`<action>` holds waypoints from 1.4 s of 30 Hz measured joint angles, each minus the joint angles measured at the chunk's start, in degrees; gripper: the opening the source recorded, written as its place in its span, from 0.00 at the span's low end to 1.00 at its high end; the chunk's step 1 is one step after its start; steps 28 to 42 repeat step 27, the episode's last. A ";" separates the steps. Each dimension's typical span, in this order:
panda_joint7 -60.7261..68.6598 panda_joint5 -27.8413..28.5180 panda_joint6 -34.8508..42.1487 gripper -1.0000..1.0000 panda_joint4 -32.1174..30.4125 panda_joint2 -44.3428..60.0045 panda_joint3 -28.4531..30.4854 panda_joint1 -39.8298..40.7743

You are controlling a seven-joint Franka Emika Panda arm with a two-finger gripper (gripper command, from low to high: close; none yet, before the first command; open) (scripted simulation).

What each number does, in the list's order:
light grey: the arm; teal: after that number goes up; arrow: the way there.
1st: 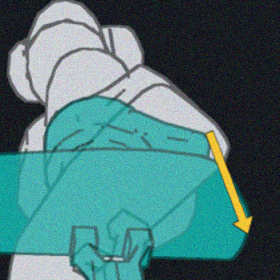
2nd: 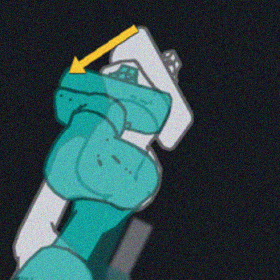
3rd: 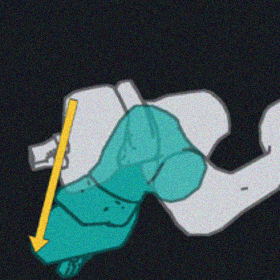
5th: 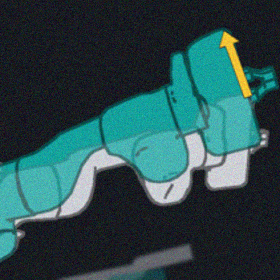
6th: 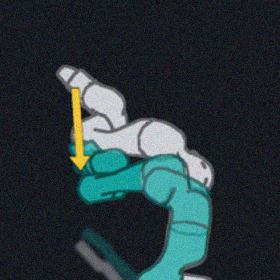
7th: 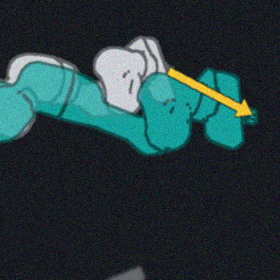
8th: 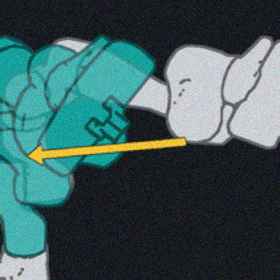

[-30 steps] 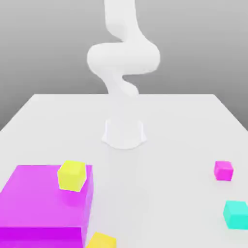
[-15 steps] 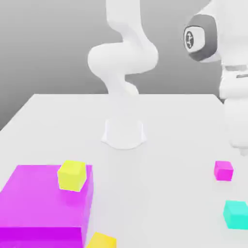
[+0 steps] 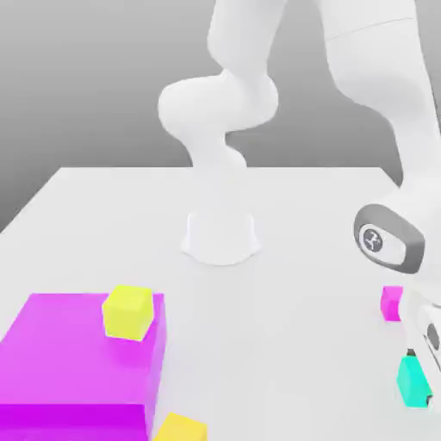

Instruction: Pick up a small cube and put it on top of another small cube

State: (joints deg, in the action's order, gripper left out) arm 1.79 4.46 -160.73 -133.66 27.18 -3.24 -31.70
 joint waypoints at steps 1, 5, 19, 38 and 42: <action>-0.01 0.01 0.04 0.00 0.00 0.00 0.00 0.00; 0.13 -0.11 1.21 0.00 -0.31 -1.46 -0.18 0.11; 2.21 -8.03 13.42 0.00 -0.62 -13.67 12.60 17.54; 4.73 -13.36 8.41 1.00 1.52 -6.25 14.67 24.38; 4.73 -13.36 8.41 1.00 1.52 -6.25 14.67 24.38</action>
